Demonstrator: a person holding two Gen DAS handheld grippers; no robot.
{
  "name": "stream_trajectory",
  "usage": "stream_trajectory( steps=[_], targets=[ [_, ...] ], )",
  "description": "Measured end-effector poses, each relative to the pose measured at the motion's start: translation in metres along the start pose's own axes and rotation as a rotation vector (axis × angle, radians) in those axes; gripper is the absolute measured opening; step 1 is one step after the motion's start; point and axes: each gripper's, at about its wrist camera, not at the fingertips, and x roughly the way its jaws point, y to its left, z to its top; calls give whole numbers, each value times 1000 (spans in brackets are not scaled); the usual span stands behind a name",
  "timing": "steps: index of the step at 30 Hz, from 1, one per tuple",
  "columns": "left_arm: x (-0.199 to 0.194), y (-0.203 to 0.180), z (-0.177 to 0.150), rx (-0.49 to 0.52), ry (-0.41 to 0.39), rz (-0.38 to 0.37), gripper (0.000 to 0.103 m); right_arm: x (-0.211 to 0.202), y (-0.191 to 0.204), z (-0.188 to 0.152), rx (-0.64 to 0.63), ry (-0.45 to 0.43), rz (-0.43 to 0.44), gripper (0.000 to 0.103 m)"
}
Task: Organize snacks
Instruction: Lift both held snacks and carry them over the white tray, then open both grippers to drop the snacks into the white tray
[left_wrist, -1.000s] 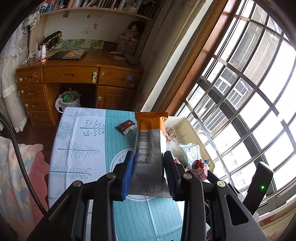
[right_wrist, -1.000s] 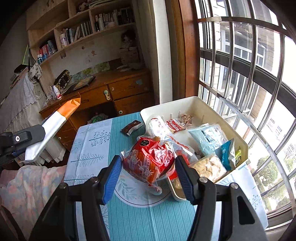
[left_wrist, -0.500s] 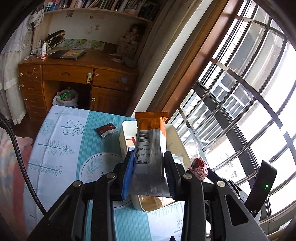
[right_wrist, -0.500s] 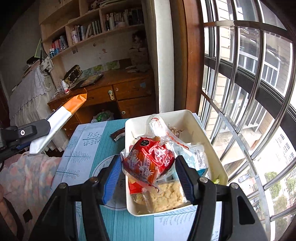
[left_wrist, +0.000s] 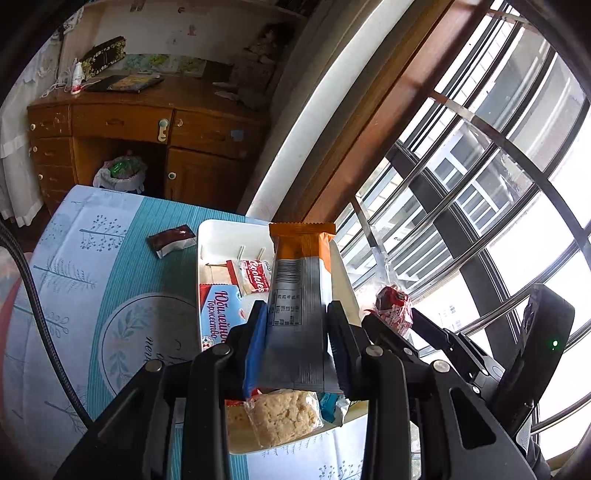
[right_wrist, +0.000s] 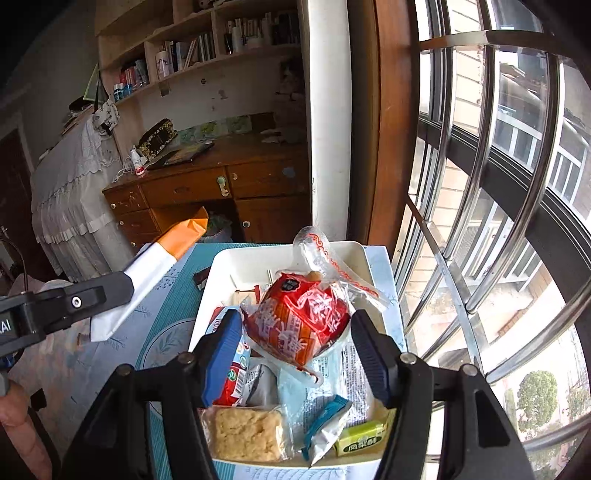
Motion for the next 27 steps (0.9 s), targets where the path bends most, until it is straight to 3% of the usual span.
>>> stream_trajectory(
  steps=[8, 14, 18, 27],
  targets=[
    [49, -12, 5, 16, 58, 47, 32, 34, -22, 5, -15, 55, 113, 63],
    [72, -17, 11, 33, 87, 80, 33, 63, -34, 7, 3, 79, 144, 64],
    [72, -19, 15, 32, 89, 88, 50, 73, -47, 13, 37, 60, 139, 64],
    [61, -9, 20, 53, 144, 141, 56, 81, -62, 9, 127, 103, 160, 65]
  ],
)
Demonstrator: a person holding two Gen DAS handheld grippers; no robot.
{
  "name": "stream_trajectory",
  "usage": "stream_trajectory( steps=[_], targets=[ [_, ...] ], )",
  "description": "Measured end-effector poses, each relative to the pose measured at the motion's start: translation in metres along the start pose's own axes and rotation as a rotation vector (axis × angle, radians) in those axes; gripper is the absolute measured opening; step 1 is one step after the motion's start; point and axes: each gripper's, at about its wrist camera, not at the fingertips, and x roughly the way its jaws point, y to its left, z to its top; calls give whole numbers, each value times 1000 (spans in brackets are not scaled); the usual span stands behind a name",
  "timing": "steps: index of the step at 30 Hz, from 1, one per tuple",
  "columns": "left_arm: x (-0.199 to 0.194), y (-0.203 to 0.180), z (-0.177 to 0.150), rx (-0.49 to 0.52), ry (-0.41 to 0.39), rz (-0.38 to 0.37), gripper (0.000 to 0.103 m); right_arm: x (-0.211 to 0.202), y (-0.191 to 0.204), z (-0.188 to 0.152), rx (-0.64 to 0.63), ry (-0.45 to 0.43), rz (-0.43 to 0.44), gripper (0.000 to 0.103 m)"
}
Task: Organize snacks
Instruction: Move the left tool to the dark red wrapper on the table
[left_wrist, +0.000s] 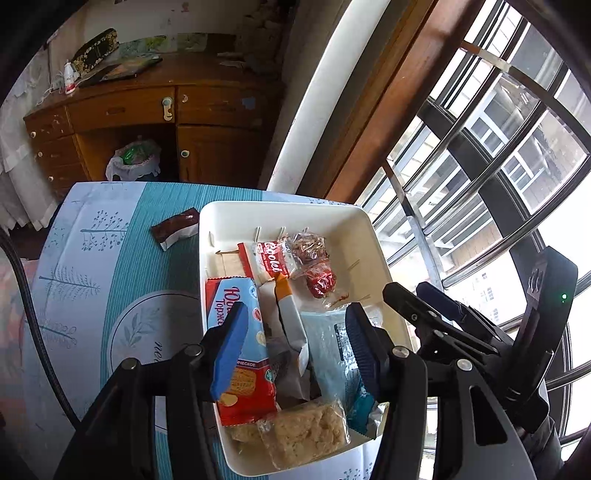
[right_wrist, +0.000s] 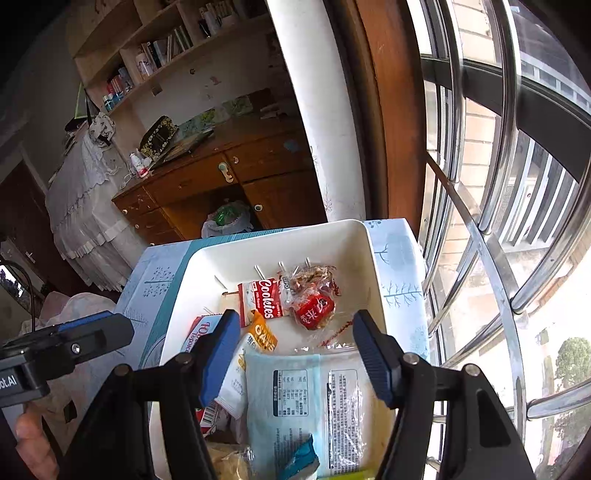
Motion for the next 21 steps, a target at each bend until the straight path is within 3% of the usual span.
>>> stream_trajectory(
  steps=[7, 15, 21],
  targets=[
    [-17, 21, 6, 41, 3, 65, 68, -10, -2, -8, 61, 23, 23, 73],
    [-36, 47, 16, 122, -3, 123, 74, -19, 3, -14, 121, 64, -17, 82],
    [-34, 64, 24, 211, 37, 148, 76, -20, 15, -16, 172, 66, -64, 83]
  ],
)
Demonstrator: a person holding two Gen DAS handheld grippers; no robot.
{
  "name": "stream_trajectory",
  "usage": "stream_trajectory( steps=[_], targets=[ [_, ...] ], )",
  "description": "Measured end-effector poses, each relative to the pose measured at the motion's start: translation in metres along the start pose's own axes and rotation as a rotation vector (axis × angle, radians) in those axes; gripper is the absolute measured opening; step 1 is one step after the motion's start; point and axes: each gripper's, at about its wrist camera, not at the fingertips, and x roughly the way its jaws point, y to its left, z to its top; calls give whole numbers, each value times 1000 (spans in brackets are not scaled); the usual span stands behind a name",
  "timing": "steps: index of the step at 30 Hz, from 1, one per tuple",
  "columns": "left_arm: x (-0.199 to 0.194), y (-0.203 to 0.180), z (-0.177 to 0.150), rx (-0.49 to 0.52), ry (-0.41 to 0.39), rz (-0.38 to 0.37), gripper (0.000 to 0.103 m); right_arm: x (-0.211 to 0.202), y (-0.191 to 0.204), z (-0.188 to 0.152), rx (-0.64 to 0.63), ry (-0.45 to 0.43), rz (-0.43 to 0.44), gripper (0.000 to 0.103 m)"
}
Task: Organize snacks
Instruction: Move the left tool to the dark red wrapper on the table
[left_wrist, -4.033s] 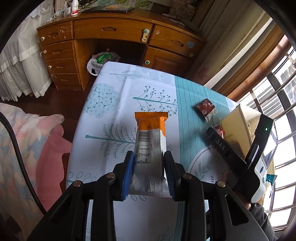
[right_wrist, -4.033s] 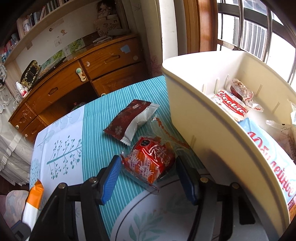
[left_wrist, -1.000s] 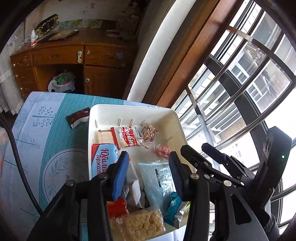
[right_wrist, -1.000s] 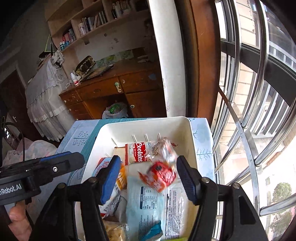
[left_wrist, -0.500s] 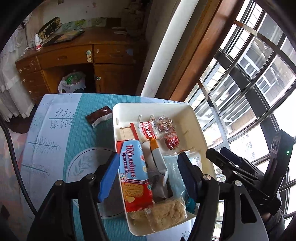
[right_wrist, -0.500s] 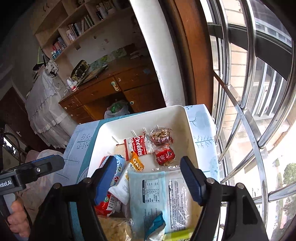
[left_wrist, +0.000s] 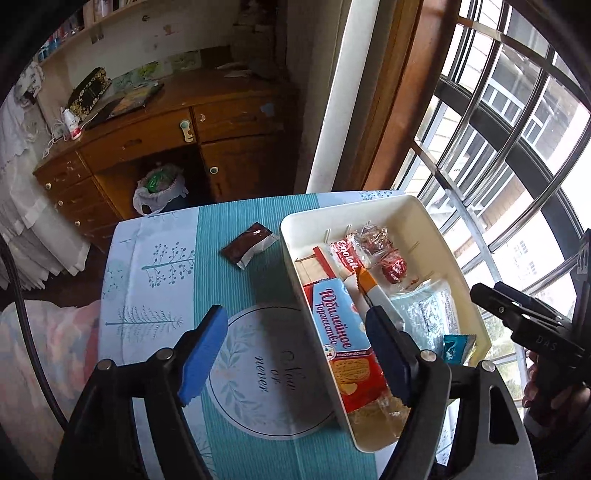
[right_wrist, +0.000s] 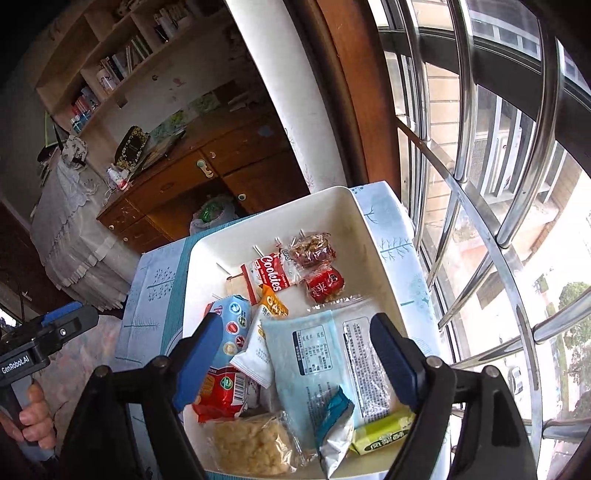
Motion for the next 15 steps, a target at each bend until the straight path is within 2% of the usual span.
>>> stream_trajectory(
  steps=[6, 15],
  targets=[
    [15, 19, 12, 109, 41, 65, 80, 0, 20, -4, 25, -12, -48, 83],
    [54, 50, 44, 240, 61, 66, 80, 17, 54, -10, 40, -18, -141, 83]
  ],
)
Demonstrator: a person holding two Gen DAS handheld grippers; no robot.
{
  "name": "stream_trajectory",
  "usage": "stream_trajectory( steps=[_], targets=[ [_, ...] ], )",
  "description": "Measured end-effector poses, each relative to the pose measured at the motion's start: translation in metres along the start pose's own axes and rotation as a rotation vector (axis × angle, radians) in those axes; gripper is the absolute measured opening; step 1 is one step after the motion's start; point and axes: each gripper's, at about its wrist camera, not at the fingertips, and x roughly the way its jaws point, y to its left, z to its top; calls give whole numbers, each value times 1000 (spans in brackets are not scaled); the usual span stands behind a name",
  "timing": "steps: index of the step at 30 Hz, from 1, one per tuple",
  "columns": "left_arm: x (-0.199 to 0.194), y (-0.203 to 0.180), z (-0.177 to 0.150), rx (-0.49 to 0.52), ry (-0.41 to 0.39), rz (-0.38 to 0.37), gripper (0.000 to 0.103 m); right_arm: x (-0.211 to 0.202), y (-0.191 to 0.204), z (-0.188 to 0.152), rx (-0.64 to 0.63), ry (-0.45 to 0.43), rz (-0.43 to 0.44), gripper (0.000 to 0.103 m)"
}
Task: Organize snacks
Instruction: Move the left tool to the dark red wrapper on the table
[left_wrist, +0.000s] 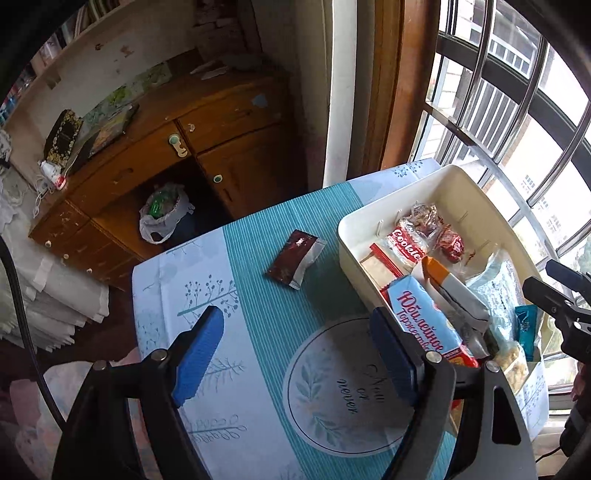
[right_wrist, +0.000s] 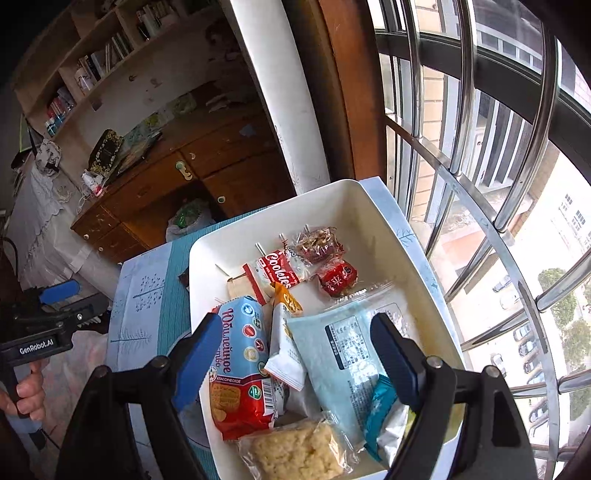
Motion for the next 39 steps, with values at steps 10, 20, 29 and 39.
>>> stream_trajectory(
  steps=[10, 20, 29, 39],
  targets=[
    [90, 22, 19, 56, 51, -29, 83, 28, 30, -12, -89, -18, -213, 83],
    [167, 29, 10, 51, 60, -71, 83, 43, 33, -20, -115, -5, -305, 83],
    [202, 26, 6, 19, 39, -113, 80, 48, 31, -30, -133, 31, -327, 83],
    [212, 22, 9, 6, -1, -133, 58, 46, 21, -35, -133, 32, -347, 83]
  ],
)
